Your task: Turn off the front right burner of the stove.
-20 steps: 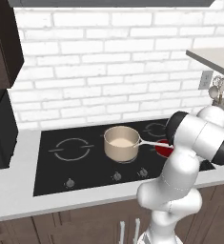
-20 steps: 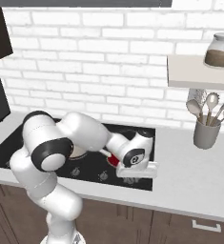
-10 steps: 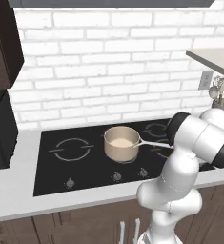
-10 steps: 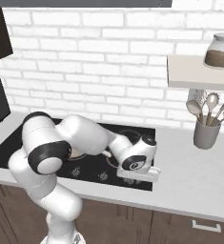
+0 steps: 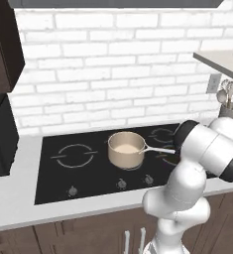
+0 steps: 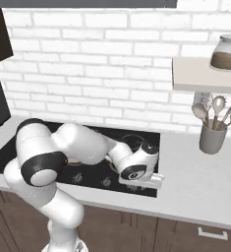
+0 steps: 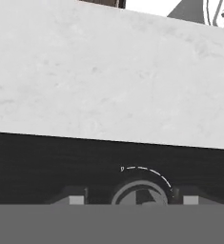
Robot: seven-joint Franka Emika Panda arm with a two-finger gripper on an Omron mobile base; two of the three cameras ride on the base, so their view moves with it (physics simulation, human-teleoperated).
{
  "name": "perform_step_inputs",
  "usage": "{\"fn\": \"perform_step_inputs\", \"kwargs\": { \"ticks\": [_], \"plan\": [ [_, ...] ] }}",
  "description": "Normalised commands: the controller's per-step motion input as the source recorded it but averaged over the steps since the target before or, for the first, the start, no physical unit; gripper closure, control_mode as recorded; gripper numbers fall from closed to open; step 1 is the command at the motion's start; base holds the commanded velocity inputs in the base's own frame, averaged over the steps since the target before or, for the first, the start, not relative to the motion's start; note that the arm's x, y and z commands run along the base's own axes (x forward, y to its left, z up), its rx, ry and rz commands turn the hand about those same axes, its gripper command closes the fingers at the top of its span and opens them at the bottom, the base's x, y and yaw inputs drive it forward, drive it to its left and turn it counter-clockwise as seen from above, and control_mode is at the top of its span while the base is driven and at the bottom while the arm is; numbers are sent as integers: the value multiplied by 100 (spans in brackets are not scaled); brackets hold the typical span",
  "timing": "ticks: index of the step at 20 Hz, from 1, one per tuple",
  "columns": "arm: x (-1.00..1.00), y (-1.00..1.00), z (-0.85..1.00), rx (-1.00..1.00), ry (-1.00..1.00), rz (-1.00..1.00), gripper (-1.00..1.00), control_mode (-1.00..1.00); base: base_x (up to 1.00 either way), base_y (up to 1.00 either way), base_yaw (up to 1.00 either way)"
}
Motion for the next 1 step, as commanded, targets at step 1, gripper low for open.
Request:
{"fn": "perform_step_inputs", "kwargs": {
  "ticks": [1],
  "plan": [
    [0,0,0,0,0,0,100,-100,0,0,0]
  ]
}}
